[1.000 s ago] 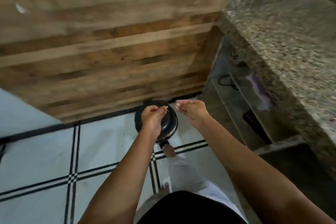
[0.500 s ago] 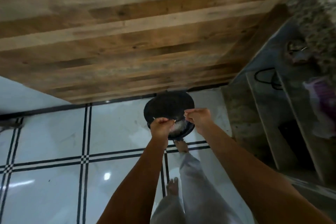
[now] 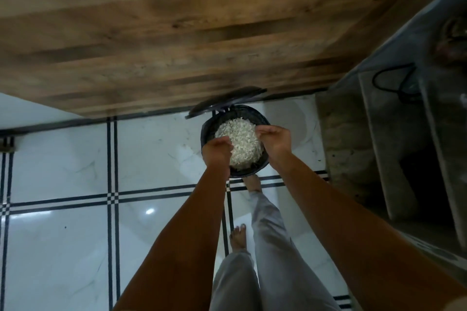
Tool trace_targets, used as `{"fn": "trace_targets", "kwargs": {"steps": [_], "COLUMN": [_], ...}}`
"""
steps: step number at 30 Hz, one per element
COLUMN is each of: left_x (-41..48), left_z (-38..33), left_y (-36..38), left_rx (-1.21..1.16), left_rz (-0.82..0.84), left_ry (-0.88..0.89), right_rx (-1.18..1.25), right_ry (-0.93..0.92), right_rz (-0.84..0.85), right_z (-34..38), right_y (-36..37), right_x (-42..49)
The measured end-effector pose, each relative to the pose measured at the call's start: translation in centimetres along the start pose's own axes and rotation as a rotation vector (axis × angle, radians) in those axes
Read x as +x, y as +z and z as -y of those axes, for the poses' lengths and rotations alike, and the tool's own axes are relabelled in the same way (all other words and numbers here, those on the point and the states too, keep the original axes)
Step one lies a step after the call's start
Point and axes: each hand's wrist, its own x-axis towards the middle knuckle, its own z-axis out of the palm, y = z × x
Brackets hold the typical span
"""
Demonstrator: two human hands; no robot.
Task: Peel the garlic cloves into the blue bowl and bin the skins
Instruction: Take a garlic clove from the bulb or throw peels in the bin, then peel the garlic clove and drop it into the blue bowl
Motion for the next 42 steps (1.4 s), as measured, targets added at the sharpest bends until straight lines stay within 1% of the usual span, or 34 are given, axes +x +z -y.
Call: {"fn": "trace_targets", "kwargs": {"steps": [2,3,4,5,6,8,11,13,16,18,20,23,26,32,35,37,40,42], "left_x": [-0.9,-1.6,-2.5,-3.4,-4.5,-6.7,-11.1,-14.6,-20.5,-24.7,-29.3,-36.5,-43.4,-55.0,-59.1,-60.9,-62.5,-63.0], "left_z": [-0.7,-1.1,-1.5,-1.9,-2.3,-3.0,-3.6,-3.2,-1.5,0.3,2.8,7.8,13.6,26.2,32.5,35.9,39.5,41.1], "left_y": [-0.4,-0.7,-0.7,-0.8,-1.0,-0.9,-0.4,0.1,1.6,3.4,5.6,8.9,11.5,15.3,17.1,18.2,19.9,20.9], "left_rx": [0.141,0.15,0.164,0.122,0.101,0.088,0.088,0.081,0.096,0.133,0.182,0.303,0.419,0.667,0.764,0.814,0.871,0.878], "left_rz": [-0.023,-0.005,0.038,0.096,0.151,0.224,0.323,0.407,0.573,0.694,0.826,1.016,1.196,1.449,1.505,1.528,1.507,1.493], "left_ry": [0.095,0.118,0.136,0.174,0.177,0.185,0.224,0.281,0.356,0.364,0.334,0.312,0.323,0.319,0.325,0.337,0.393,0.409], "right_rx": [0.03,0.038,0.024,-0.016,-0.01,0.079,0.271,0.365,0.471,0.584,0.674,0.788,0.861,1.008,0.993,0.901,0.616,0.411], "right_ry": [-0.05,-0.052,-0.066,-0.095,-0.086,-0.081,-0.148,-0.172,-0.254,-0.318,-0.388,-0.485,-0.534,-0.591,-0.572,-0.505,-0.346,-0.245], "right_rz": [-0.021,-0.026,-0.027,-0.036,-0.026,0.018,0.048,0.003,-0.083,-0.14,-0.224,-0.333,-0.485,-0.749,-0.846,-0.956,-1.171,-1.251], "right_z": [0.9,1.2,1.8,2.1,2.6,3.2,3.9,4.0,4.1,3.9,3.3,1.2,-1.9,-8.9,-12.3,-14.4,-17.3,-18.8], "right_y": [-0.2,-0.3,-0.3,-0.4,-0.8,-1.9,-5.0,-8.1,-14.4,-19.1,-24.3,-32.3,-39.8,-53.1,-59.4,-63.5,-68.7,-71.0], "right_x": [-1.0,-1.4,-2.3,-3.0,-4.1,-6.3,-10.5,-13.5,-18.5,-21.8,-25.1,-29.7,-33.9,-40.6,-42.2,-42.6,-42.3,-42.1]}}
